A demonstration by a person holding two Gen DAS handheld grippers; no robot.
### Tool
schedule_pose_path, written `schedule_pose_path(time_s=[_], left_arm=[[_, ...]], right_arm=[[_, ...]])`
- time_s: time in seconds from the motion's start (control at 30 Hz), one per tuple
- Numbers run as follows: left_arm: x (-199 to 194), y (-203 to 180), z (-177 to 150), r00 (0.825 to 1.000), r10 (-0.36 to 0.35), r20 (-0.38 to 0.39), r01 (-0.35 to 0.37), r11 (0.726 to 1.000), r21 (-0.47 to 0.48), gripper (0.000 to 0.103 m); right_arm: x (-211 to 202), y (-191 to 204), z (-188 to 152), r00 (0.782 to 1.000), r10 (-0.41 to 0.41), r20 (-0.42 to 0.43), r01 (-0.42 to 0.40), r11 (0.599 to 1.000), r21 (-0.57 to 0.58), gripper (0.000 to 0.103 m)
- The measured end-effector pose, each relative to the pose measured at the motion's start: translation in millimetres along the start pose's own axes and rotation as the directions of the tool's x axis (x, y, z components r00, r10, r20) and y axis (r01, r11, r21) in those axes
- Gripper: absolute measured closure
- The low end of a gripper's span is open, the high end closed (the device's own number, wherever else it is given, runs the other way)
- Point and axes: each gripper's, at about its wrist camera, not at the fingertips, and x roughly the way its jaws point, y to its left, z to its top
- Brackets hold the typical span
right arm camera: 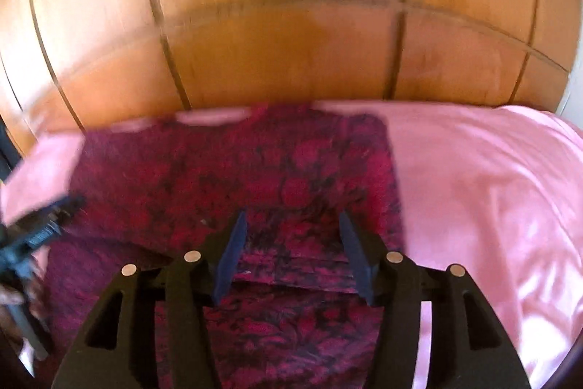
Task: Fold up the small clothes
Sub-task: 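Open both tools and release the folded sides onto the cardigan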
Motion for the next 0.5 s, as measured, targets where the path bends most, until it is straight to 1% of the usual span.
schedule_pose_path(time_s=[0.07,0.17,0.3,0.37,0.43,0.5], left_arm=[[5,-2,1,1.000,0.019,0.000,-0.019,1.000,0.011,0.049],[6,0,5,0.999,0.037,-0.011,-0.037,0.999,-0.007,0.049],[-20,-8,3,0.997,0.082,0.016,-0.081,0.996,-0.021,0.049],[-34,-8,-2,0.997,0.077,0.032,-0.076,0.997,-0.026,0.049],[-53,-8,-10,0.996,0.071,0.062,-0.070,0.997,-0.031,0.049],[-69,-9,-17,0.995,0.062,0.081,-0.060,0.998,-0.028,0.049]], right_arm=[[13,4,1,0.999,-0.035,0.007,0.035,0.999,-0.035,0.050],[23,6,9,0.998,-0.063,-0.001,0.063,0.997,-0.032,0.050],[24,4,10,0.998,-0.068,-0.001,0.068,0.997,-0.039,0.049],[17,1,10,0.999,-0.052,0.005,0.052,0.998,-0.023,0.048],[7,-4,8,0.999,-0.042,0.012,0.042,0.999,-0.004,0.040],[-4,-6,2,0.999,-0.032,0.017,0.032,0.999,0.009,0.038]])
